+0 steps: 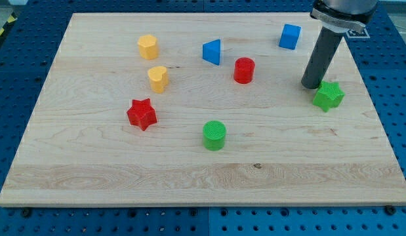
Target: Push the green star downwards
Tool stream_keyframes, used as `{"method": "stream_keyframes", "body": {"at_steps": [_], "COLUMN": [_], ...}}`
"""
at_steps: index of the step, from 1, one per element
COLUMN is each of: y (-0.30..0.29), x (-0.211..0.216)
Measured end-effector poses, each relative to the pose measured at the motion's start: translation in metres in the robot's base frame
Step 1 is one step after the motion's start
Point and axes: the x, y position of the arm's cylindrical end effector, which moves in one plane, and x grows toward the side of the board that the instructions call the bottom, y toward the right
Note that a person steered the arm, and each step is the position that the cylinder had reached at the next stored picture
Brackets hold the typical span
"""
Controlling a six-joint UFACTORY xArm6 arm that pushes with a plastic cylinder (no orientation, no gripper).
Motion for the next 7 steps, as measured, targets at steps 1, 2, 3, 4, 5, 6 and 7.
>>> {"method": "stream_keyframes", "body": {"at_steps": [1,2,3,4,5,6,7], "y": [0.009,0.012,0.012,0.021,0.027,0.028,0.042], "x": [0.006,0.008,-0.001,-0.004,0.028,0.045,0.064]}}
